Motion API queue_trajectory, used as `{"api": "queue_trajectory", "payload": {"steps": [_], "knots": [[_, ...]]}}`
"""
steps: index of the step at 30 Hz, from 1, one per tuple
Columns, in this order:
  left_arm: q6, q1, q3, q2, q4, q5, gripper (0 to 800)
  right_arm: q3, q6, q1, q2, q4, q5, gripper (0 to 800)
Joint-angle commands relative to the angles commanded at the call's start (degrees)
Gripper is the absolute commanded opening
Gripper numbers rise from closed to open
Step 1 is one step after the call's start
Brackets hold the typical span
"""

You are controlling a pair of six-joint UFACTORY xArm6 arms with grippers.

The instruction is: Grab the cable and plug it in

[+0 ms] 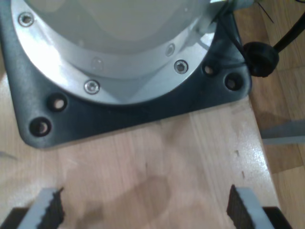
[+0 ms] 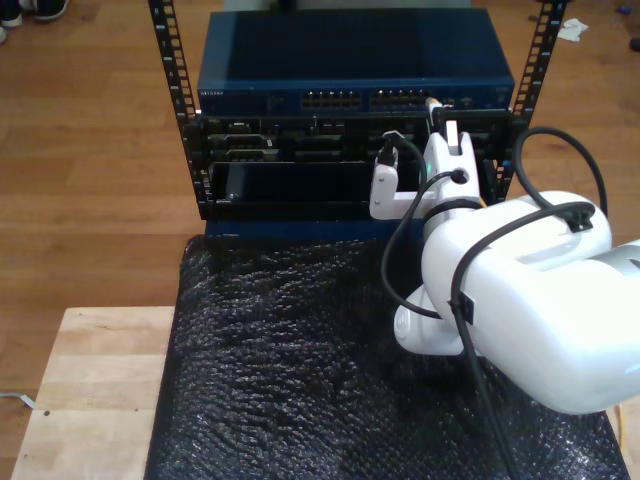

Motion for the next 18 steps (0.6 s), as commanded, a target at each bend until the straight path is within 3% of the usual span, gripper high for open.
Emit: {"api": "queue_trajectory", "payload": {"steps": [18], "knots": [[0.0,0.0,0.0,0.0,0.0,0.1,799,-2.4,-0.1,-0.6,1.3,-0.4,0.1,0]]}}
